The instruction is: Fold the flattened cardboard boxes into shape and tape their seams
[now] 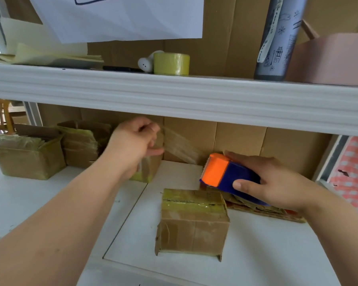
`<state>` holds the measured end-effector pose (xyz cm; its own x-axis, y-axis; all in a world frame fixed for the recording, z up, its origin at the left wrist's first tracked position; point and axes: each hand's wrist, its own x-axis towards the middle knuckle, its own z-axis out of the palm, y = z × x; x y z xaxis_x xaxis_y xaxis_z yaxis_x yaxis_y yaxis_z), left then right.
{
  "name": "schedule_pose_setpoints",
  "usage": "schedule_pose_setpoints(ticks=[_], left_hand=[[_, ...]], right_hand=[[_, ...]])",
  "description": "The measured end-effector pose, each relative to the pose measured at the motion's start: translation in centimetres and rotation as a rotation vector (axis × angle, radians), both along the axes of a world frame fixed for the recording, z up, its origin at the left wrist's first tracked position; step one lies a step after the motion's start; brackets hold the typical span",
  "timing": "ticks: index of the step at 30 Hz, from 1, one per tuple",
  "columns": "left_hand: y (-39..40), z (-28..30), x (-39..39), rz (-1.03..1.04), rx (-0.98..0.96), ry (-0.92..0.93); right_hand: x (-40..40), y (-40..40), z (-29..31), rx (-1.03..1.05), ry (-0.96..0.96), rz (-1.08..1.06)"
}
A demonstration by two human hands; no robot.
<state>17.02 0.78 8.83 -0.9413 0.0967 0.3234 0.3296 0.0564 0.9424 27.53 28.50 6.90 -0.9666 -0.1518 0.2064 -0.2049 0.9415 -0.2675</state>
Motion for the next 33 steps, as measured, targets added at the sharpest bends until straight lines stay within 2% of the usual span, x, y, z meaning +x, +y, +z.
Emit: schedule_pose_setpoints(ticks=[8,17,25,29,33], left_hand=[[-1.6,-4.5,-0.5,0.034,-0.001,-0.245],[-1.4,-7.1,0.0,0.011,-0.002,-0.399],[-1.4,-9.0,0.8,0.077,-0.057,-0.364],[-1.4,-7.5,0.6,0.107,-0.082,-0.277],[-2.1,-6.1,0.5,0.109,-0.130,-0.220]], right_hand=[[0.5,2.7,-1.4,-0.203,-0.098,-0.051],[0.5,2.4,-0.4,-0.100,-0.093,-0.188],[1.0,2.2,-1.7,-0.050,-0.153,-0.167],[0.9,1.9,-1.7,0.070,-0.196,-0.098],[0.8,2.6,-1.4,0.040,-0.156,-0.122]])
